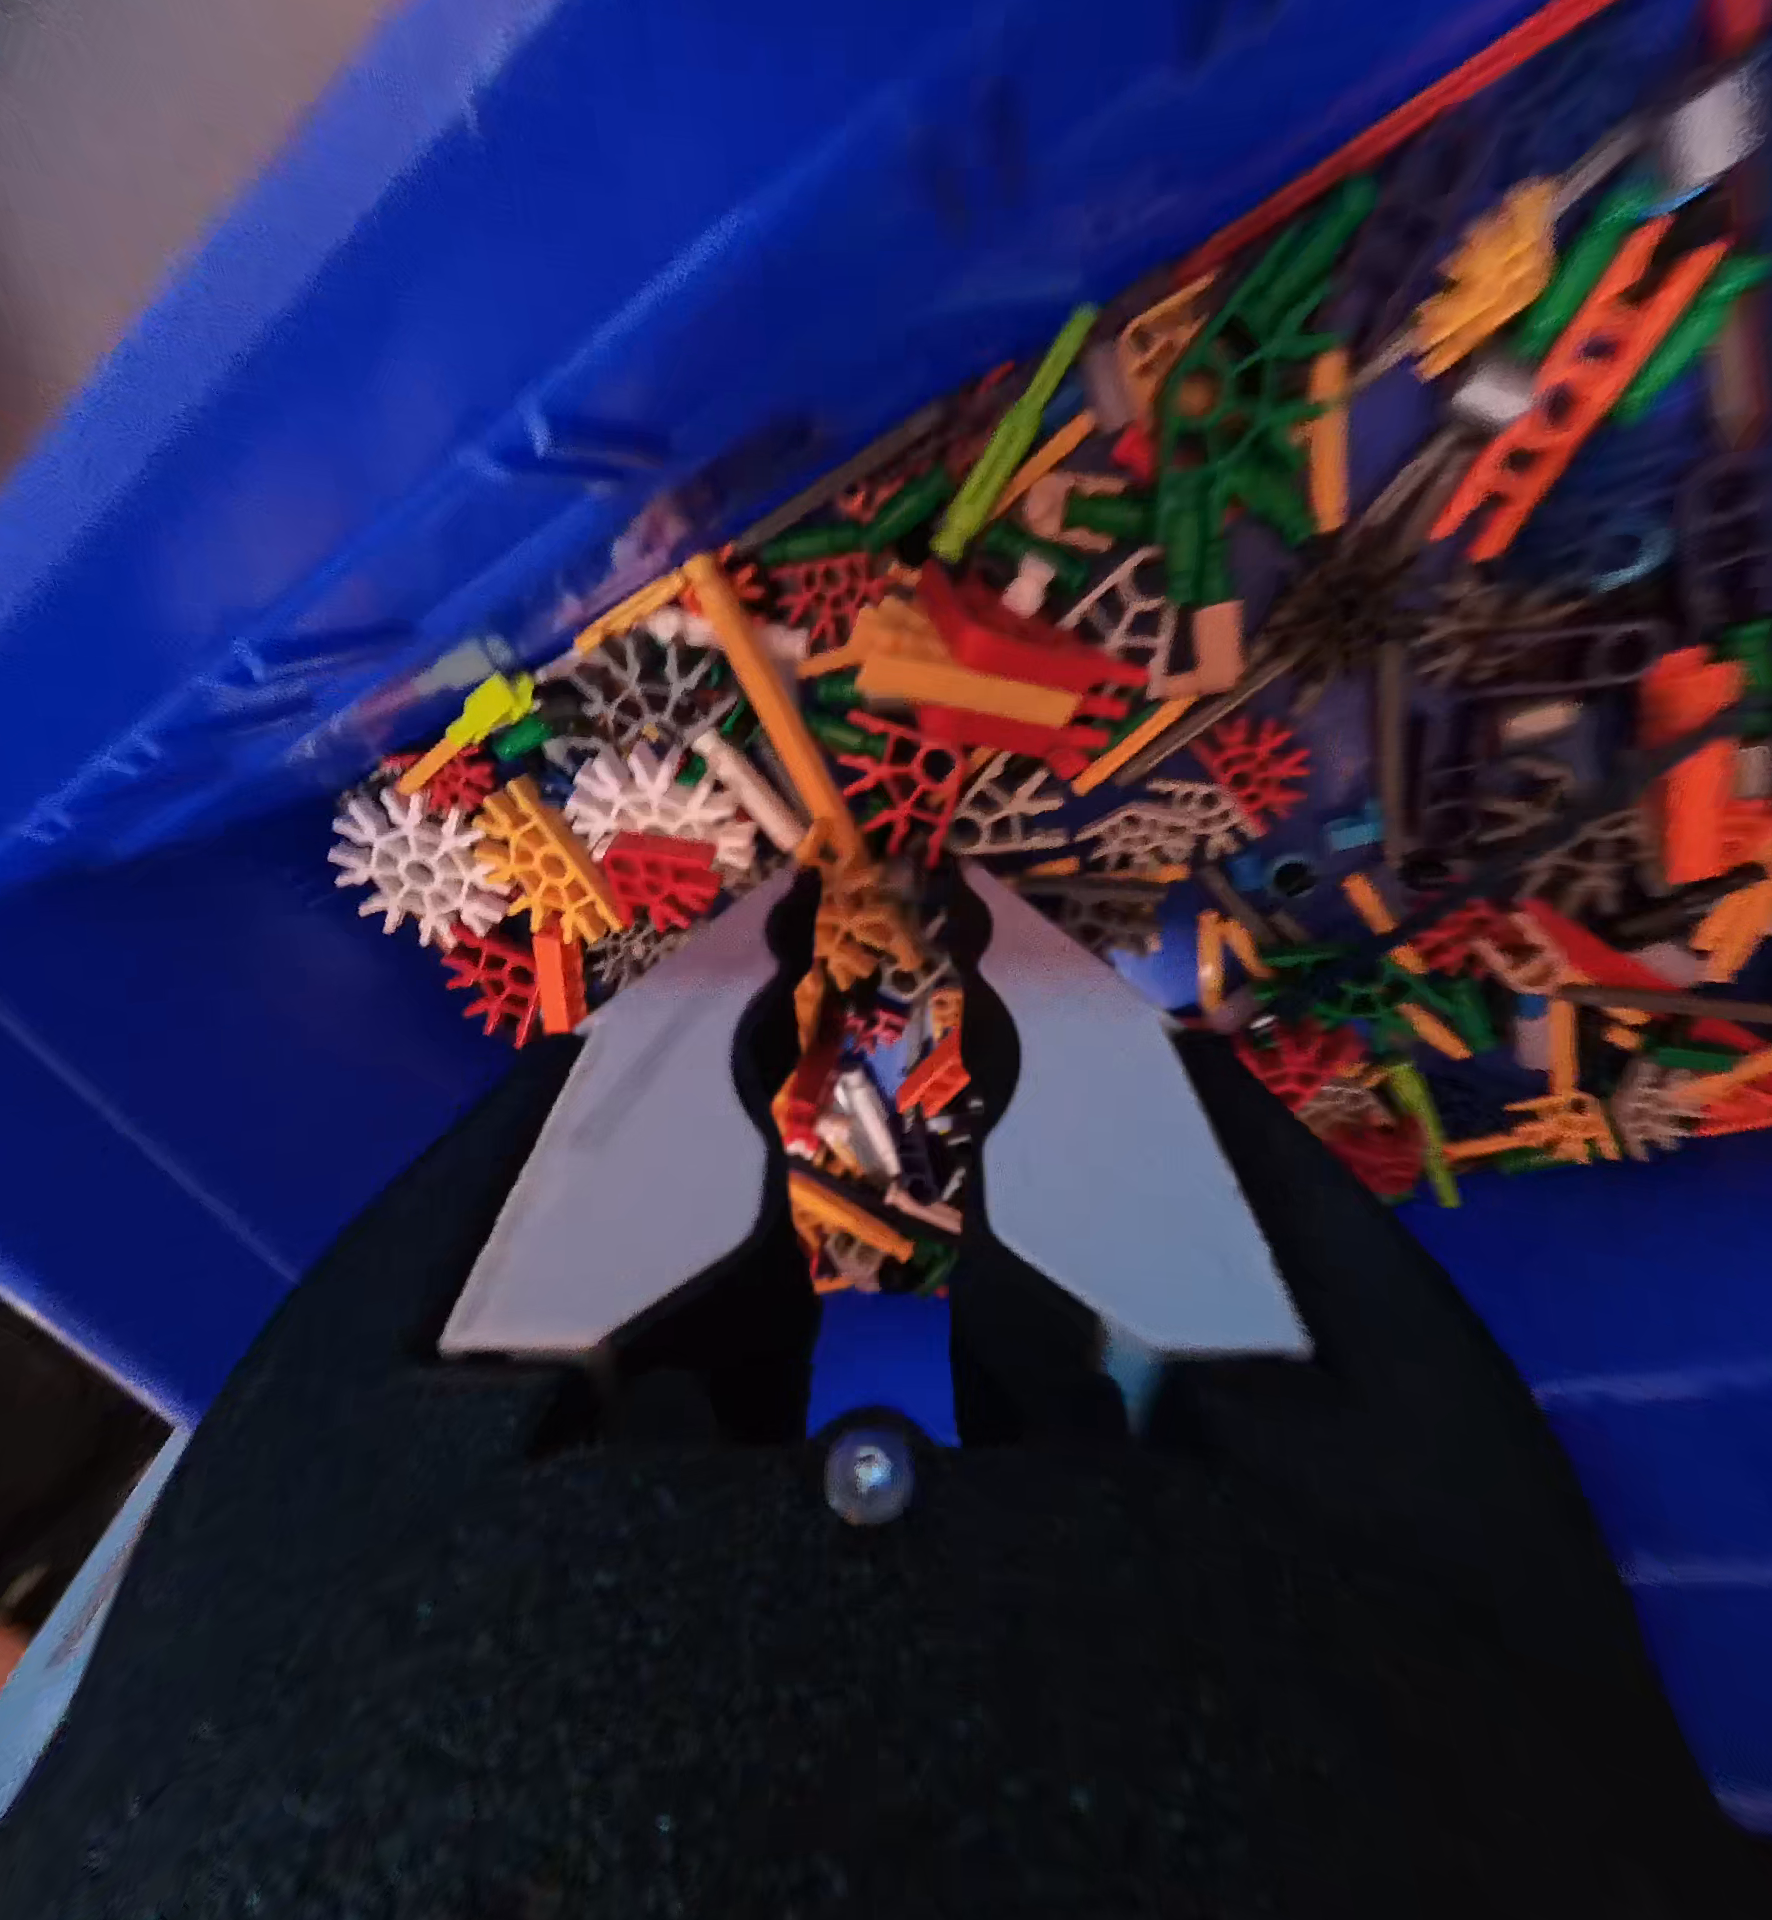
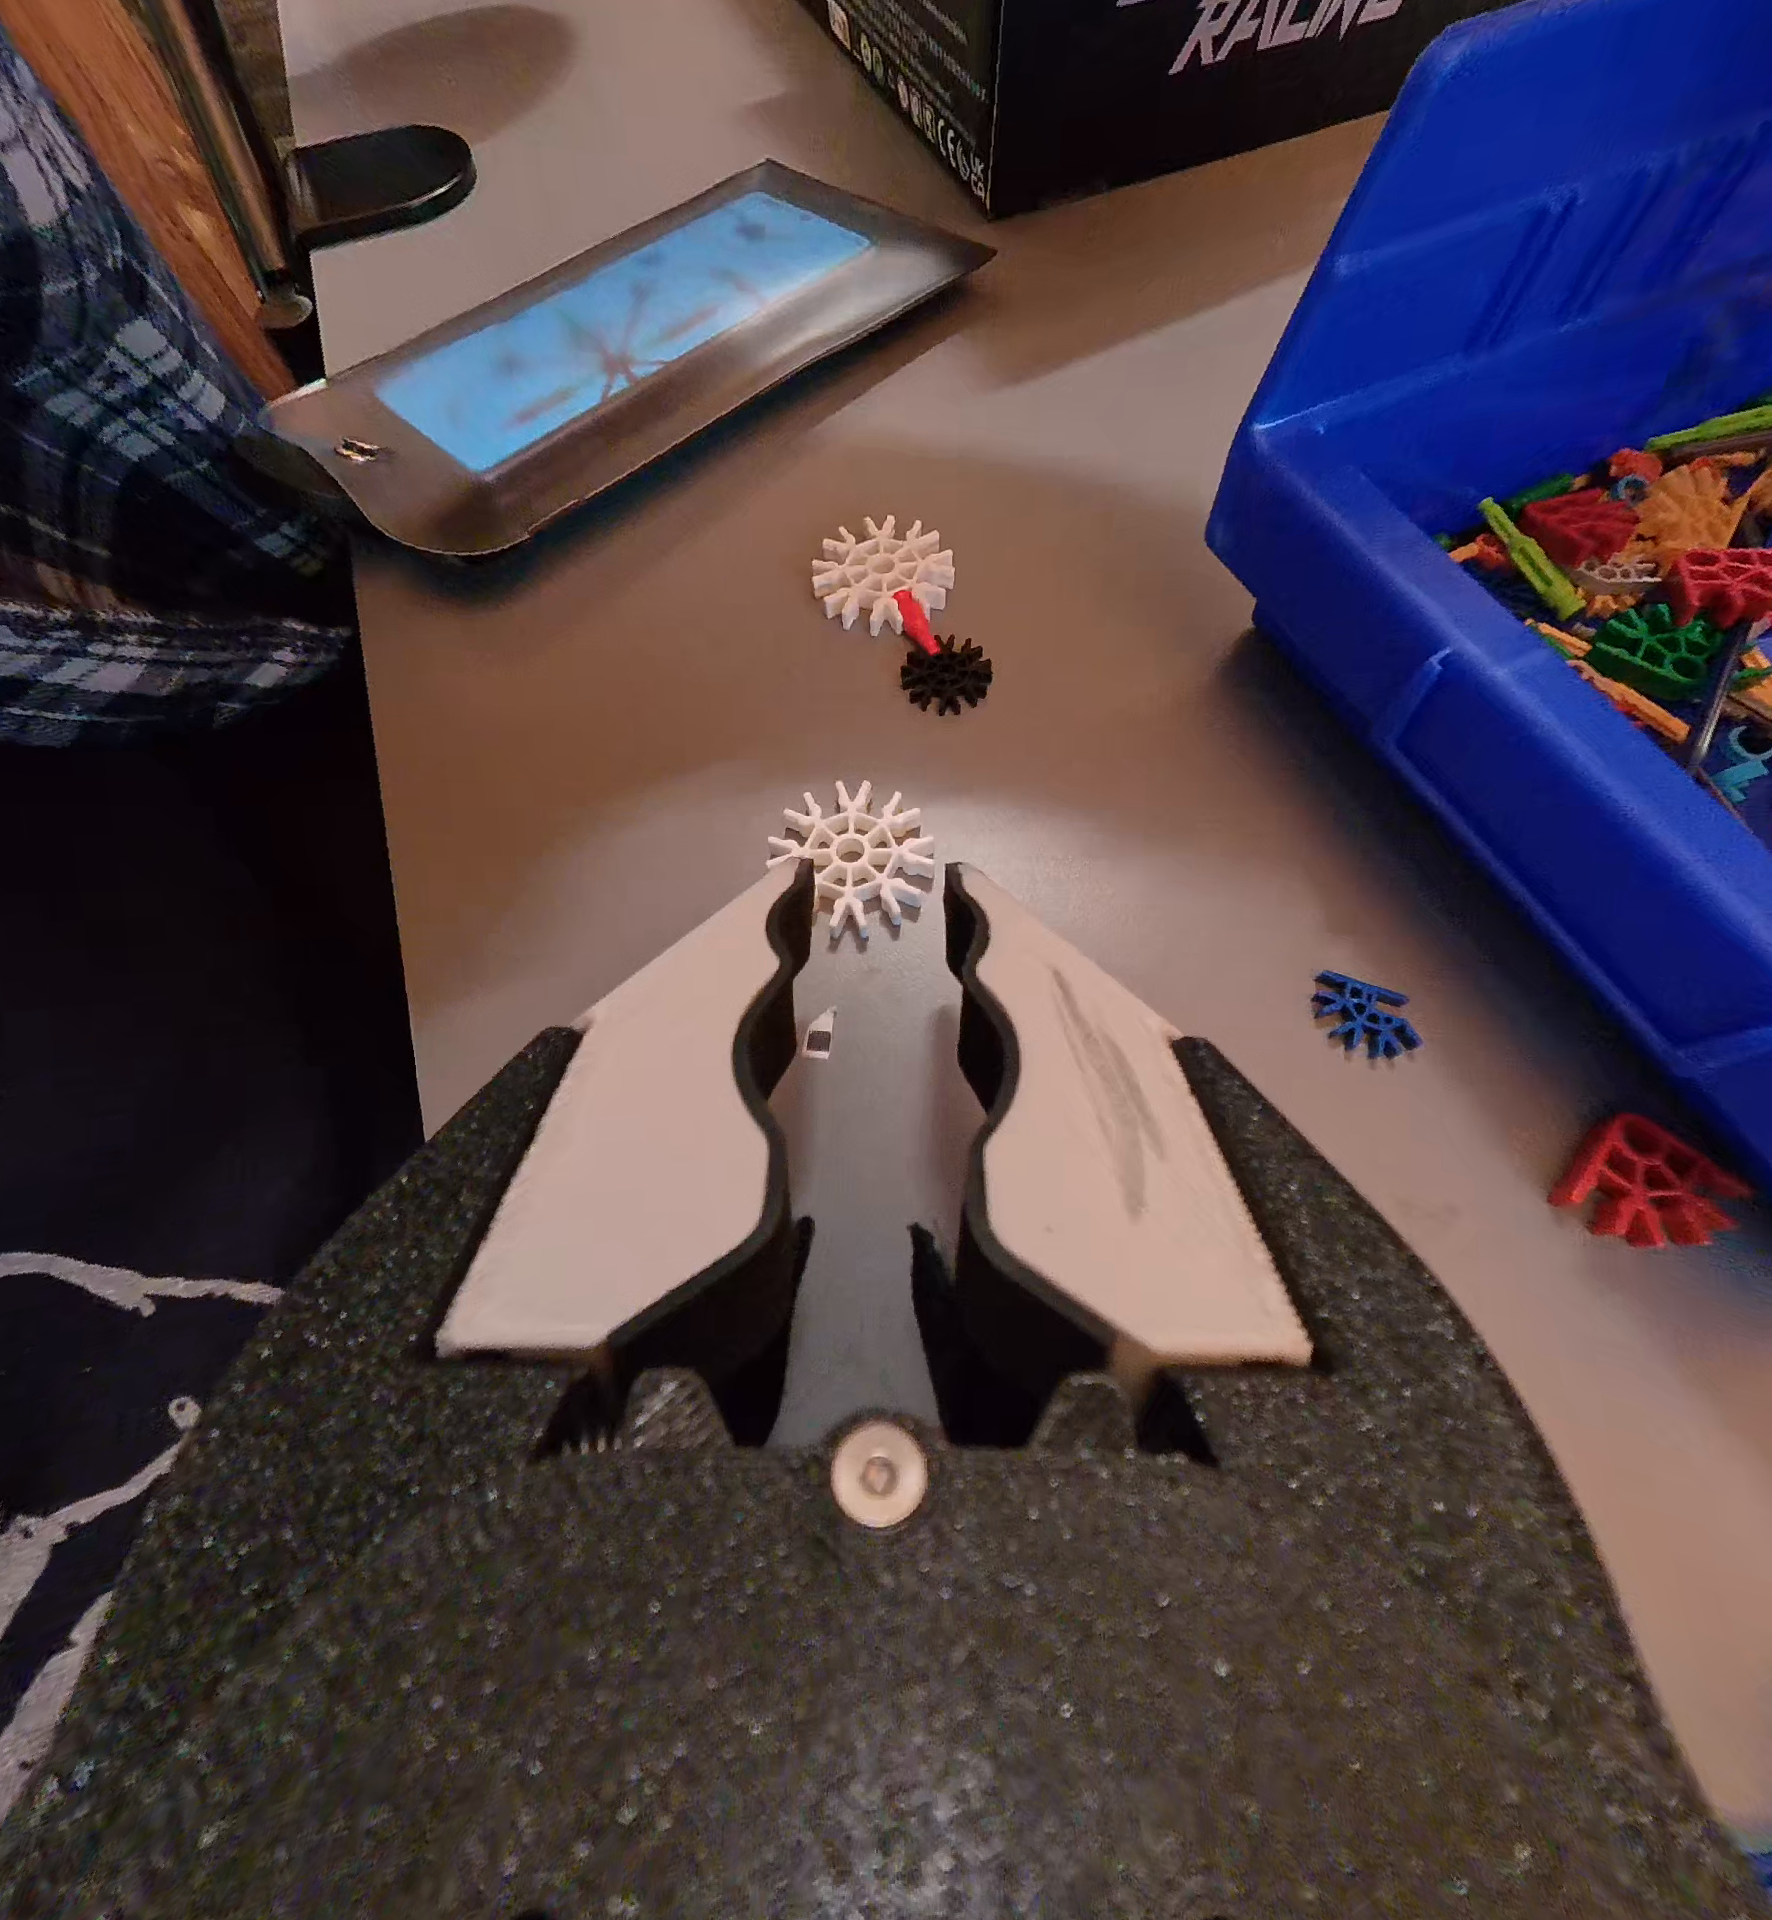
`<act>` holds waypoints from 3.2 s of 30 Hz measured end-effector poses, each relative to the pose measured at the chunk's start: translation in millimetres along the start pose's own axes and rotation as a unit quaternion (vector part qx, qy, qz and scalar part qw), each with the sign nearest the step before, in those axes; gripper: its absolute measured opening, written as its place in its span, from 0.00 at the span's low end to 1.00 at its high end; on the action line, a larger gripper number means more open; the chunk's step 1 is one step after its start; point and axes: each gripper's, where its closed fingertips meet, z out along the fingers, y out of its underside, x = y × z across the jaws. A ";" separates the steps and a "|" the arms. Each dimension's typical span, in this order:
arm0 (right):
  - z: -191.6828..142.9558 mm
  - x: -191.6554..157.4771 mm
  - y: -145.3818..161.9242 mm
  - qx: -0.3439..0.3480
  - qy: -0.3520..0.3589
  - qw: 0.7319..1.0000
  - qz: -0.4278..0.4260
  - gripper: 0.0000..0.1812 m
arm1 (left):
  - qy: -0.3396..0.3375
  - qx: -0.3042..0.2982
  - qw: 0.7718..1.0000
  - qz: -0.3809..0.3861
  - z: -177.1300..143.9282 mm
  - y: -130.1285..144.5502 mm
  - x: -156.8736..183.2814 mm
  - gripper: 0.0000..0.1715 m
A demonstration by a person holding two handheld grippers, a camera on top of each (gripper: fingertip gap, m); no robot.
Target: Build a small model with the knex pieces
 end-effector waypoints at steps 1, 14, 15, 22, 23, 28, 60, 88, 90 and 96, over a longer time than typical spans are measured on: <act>-0.1 0.0 0.0 0.000 0.000 1.000 0.000 0.14 | -0.016 -0.019 1.000 -0.003 3.5 6.0 -6.3 0.12; -2.8 -1.3 -2.2 0.009 -0.011 1.000 0.009 0.13 | 0.032 0.099 0.994 0.022 -41.0 -34.2 30.9 0.08; -3.0 -1.4 -2.4 0.010 -0.013 1.000 0.010 0.13 | 0.045 0.102 0.993 0.035 -40.4 -39.4 41.1 0.09; -3.4 -1.7 -2.4 0.011 -0.011 1.000 0.009 0.13 | 0.054 0.166 0.982 0.077 -33.5 -93.4 63.7 0.10; -3.6 -1.7 -2.4 0.011 -0.011 1.000 0.009 0.13 | 0.045 0.156 0.983 0.083 -26.8 -94.8 62.3 0.10; -4.6 -2.7 -2.0 0.013 -0.013 1.000 0.007 0.13 | 0.065 0.135 0.986 0.069 -0.9 -91.2 68.2 0.08; -8.2 -4.2 -4.5 0.028 -0.035 0.999 0.021 0.13 | 0.081 0.160 0.980 0.088 -11.6 -98.1 68.8 0.17; -6.9 -2.3 -5.0 0.030 -0.031 0.999 0.018 0.13 | -0.052 0.177 0.974 0.132 -73.6 -83.1 60.5 0.01; -5.9 -2.4 -4.2 0.027 -0.027 0.999 0.013 0.13 | -0.072 0.175 0.973 0.128 -95.8 -76.1 64.1 0.01; -4.1 -0.1 -3.2 0.021 -0.011 1.000 0.006 0.13 | -0.124 0.152 0.975 0.107 -143.6 -40.0 91.1 0.01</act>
